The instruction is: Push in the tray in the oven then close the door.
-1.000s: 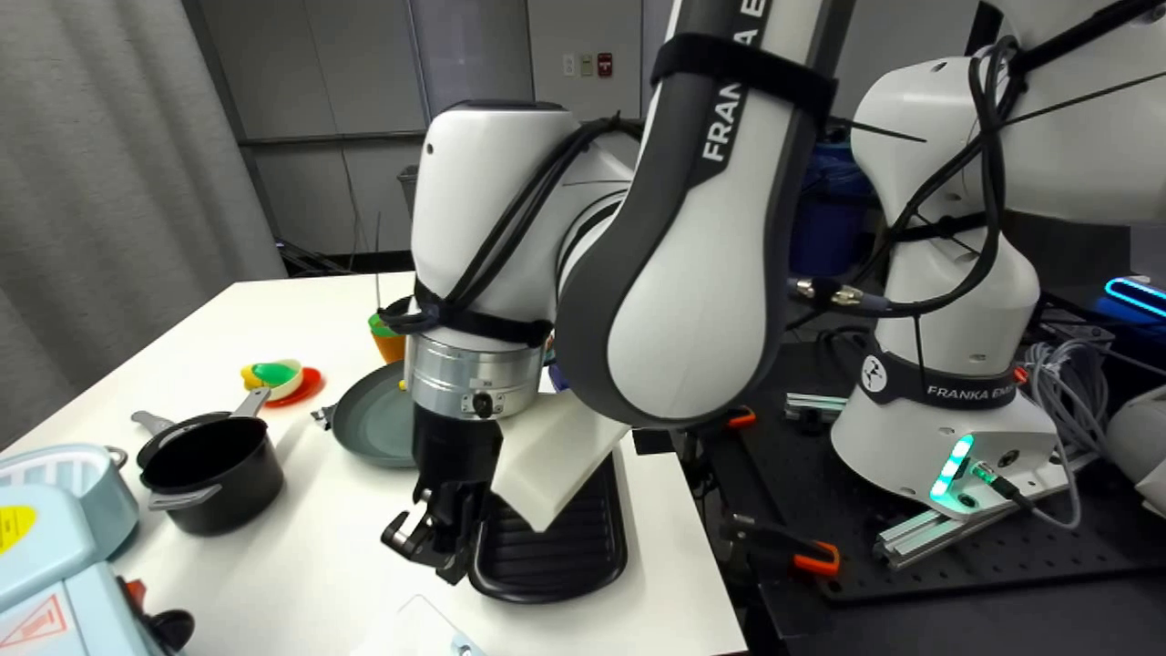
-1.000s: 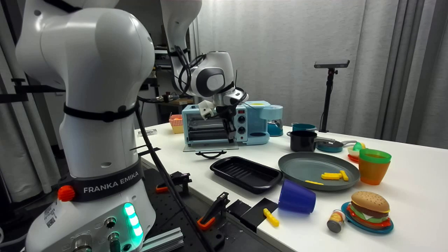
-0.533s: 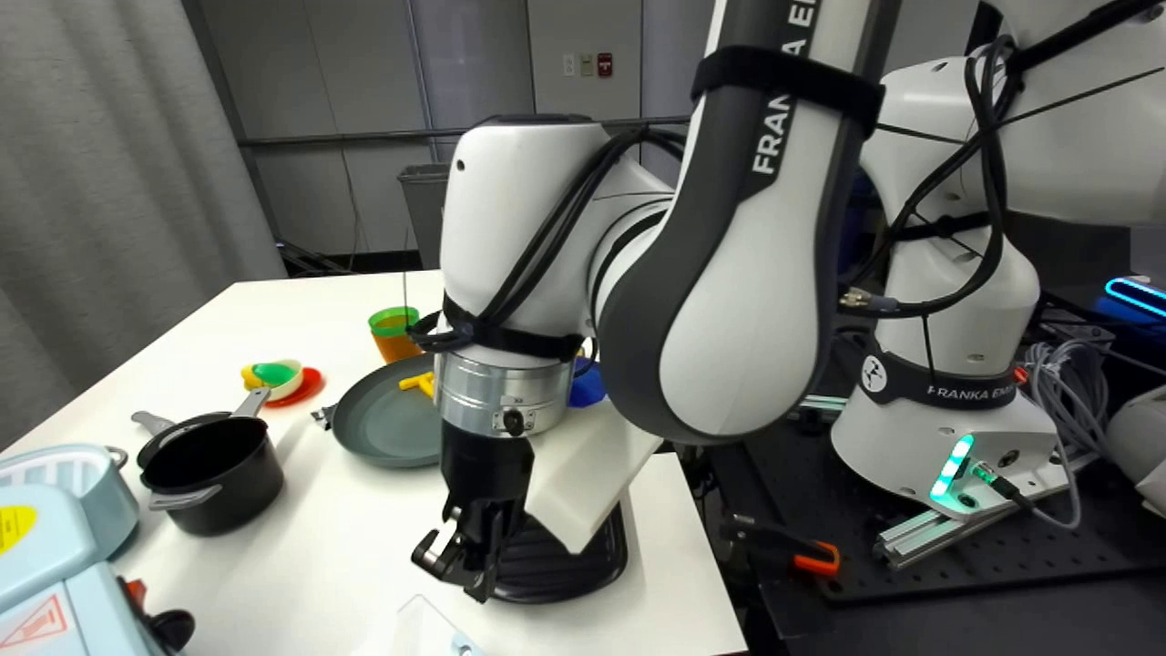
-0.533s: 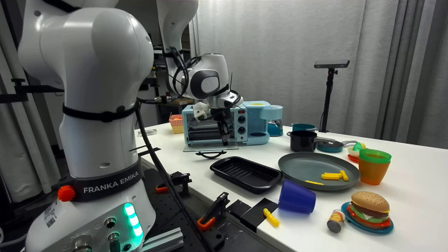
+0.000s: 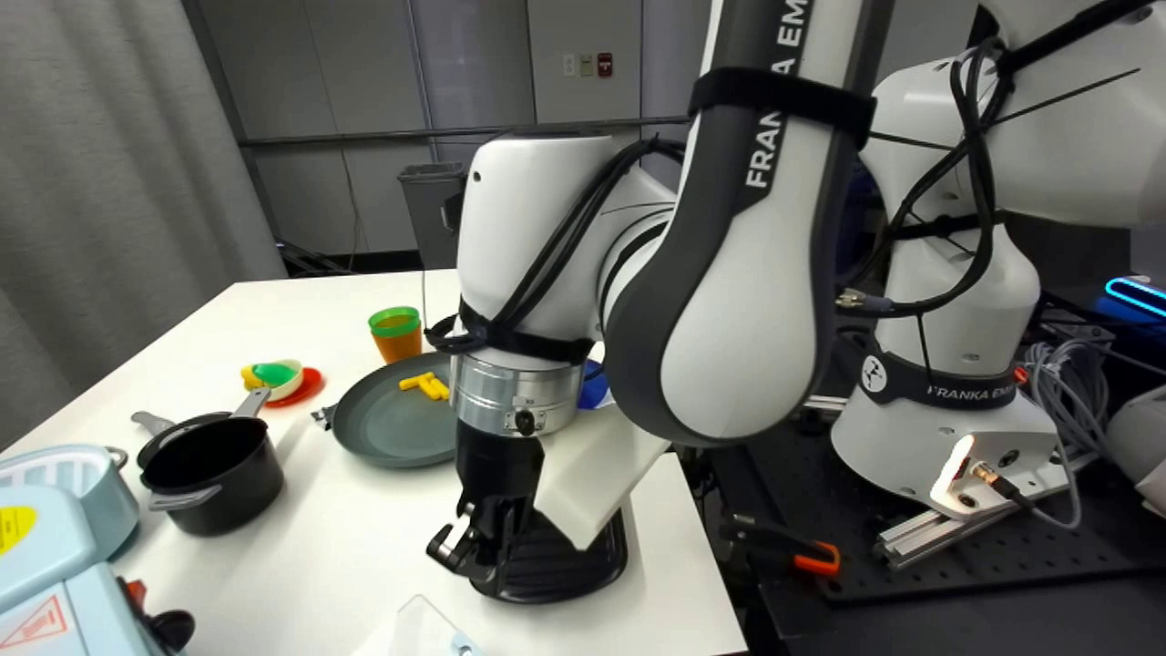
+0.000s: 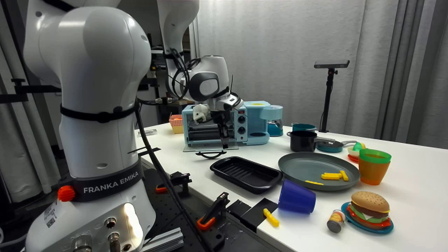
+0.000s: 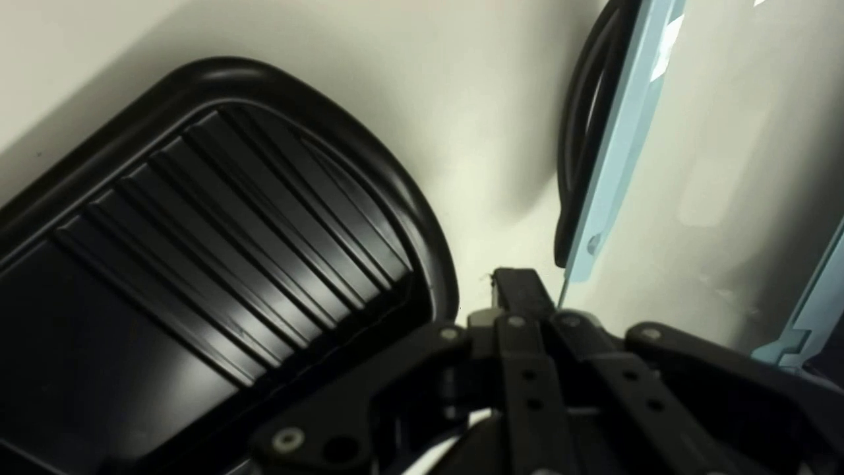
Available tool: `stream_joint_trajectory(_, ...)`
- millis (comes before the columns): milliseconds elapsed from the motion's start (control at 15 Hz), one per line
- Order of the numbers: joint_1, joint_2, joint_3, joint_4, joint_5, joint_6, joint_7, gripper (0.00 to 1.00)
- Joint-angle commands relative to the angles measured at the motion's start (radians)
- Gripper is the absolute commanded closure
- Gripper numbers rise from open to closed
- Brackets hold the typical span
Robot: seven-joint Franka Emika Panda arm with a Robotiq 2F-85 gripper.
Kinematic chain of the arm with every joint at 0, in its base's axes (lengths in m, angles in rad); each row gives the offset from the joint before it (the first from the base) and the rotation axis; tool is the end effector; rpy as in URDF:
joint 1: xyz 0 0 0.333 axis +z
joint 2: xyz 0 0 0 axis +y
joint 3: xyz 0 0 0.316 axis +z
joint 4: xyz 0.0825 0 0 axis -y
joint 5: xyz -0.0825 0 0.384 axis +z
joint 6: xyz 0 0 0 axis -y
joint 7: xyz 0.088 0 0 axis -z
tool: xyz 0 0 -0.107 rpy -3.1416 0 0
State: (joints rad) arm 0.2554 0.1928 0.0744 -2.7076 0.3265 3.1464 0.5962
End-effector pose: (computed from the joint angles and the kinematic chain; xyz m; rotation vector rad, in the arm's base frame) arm 0.4063 0.1106 0.1905 -2.8424 0.8734 -0.2873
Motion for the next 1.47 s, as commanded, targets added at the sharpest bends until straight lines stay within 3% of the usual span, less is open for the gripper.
stream_joint_trajectory(0, -0.055, 0.015, 0.048, -0.009, 0.039, 0.046, -0.021, 1.00)
stream_joint_trajectory(667, -0.332, 0.168, 0.278, 0.043, -0.030, 0.208, -0.009, 1.00)
stream_joint_trajectory(1400, -0.486, 0.291, 0.339, 0.121, -0.098, 0.263, -0.033, 1.00)
